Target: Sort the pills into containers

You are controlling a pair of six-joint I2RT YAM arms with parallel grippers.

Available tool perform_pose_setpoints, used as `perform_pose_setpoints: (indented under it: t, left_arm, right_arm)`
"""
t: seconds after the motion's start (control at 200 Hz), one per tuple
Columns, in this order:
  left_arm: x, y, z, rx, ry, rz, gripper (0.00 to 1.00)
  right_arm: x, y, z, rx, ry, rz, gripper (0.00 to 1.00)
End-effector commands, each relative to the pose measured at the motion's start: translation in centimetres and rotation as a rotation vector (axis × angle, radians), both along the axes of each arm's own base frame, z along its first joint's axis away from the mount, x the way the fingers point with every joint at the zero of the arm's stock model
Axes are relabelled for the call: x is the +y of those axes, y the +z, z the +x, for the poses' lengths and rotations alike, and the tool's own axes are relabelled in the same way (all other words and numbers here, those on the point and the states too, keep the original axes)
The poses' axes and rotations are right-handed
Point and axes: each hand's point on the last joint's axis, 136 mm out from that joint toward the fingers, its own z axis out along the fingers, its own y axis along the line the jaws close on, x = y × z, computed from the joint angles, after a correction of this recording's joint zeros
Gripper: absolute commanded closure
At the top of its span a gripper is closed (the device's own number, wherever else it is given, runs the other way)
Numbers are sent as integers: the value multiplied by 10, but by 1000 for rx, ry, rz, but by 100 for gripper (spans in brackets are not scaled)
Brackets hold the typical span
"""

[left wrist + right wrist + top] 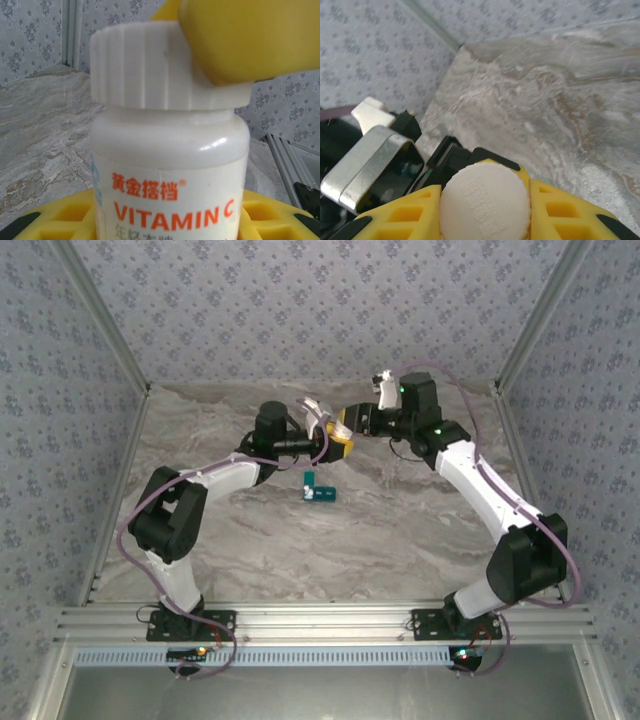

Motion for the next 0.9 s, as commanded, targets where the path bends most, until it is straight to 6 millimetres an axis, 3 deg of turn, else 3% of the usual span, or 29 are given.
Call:
perform_pose_setpoints:
  t: [0.0,0.26,0.34,0.415,0.46,0.475,0.48,0.495,0.745,0.77,0.894]
  left_arm:
    - [-3,31,4,-156,89,-18,100]
    - [-4,29,8,-159,122,-6,100]
    - [-2,28,12,-151,144,-5,90]
    - [-1,26,16,-138,171,5,68]
    - [-1,24,17,-136,177,9,38]
    - [0,24,18,-135,182,10,11]
    - [0,24,17,-135,183,11,6]
    - [0,22,18,-132,185,14,2]
    - [9,4,2,-162,172,49,2]
    - [11,2,1,-161,176,55,2]
    - [25,-2,-6,-174,218,68,2]
  right_arm:
    - [5,-18,-8,65,-146,-1,80]
    - [5,-3,-10,11,-163,7,80]
    - [4,0,-10,-7,-144,0,80]
    - [2,2,-10,-29,-136,-12,80]
    - [0,3,-10,-42,-135,-17,80]
    - [-1,3,-9,-46,-137,-21,80]
    - [-1,3,-9,-47,-138,-21,80]
    - [-1,2,-8,-49,-138,-26,80]
    - [-24,-7,9,-75,-222,-60,80]
    - [-29,-24,8,-50,-235,-87,80]
    - [-49,-41,17,-66,-298,-153,80]
